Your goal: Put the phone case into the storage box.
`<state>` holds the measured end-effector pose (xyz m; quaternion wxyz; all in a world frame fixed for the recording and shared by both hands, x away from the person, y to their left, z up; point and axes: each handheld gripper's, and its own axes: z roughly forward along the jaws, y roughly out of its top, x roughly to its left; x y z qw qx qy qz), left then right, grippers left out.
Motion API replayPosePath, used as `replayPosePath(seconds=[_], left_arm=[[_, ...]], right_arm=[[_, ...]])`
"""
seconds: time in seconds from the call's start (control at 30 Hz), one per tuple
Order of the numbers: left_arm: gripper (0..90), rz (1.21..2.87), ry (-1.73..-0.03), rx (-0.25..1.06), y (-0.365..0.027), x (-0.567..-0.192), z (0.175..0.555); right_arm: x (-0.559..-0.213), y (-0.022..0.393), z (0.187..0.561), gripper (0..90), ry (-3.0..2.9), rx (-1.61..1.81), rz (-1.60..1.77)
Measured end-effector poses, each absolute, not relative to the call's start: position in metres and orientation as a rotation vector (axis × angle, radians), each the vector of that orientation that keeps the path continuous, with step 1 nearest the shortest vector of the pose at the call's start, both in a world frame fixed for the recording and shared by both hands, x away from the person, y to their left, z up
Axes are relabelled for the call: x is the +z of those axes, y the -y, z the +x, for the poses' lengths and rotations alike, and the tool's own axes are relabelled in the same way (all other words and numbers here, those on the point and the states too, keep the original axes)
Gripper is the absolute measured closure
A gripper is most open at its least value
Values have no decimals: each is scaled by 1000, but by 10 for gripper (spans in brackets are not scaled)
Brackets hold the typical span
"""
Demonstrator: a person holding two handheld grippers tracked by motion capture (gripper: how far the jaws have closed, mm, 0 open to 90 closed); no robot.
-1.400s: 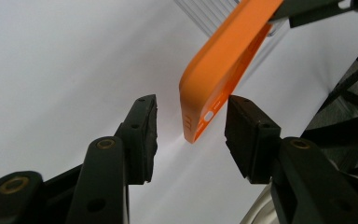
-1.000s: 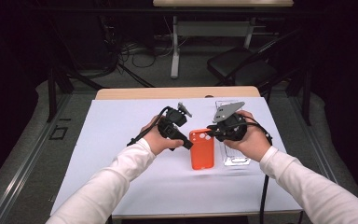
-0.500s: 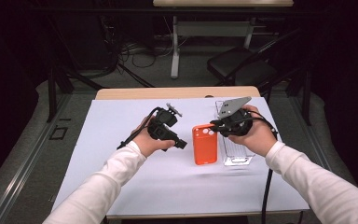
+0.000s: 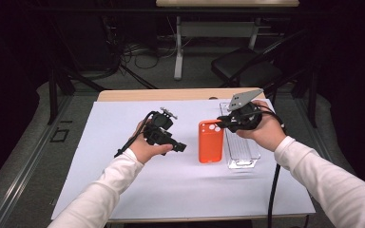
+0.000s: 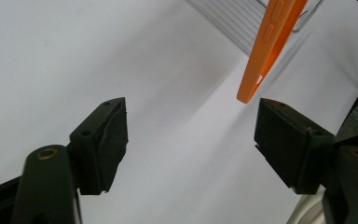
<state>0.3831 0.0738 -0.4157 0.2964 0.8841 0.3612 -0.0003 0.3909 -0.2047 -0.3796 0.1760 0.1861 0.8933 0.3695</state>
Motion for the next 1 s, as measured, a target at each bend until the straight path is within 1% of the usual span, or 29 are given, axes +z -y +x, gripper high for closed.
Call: replayPosePath(seconds=[0.33,0.43,0.7,0.83,1.0], left_arm=[[239,2294,-961,-41,-82,-411,379],[239,2299,-952,-34,-83,-410,379],[239,2282,-950,-70,-84,-411,379],[221,2289,-933,-81,-86,-411,379],[207,2258,-937,-83,-91,-411,381]], right_arm=[[-368,217,403,794,-2507,1069,509],[-363,222,407,794,-2502,1073,515],[-356,236,421,793,-2497,1077,526],[-355,242,429,794,-2488,1077,520],[-355,249,439,794,-2486,1071,524]])
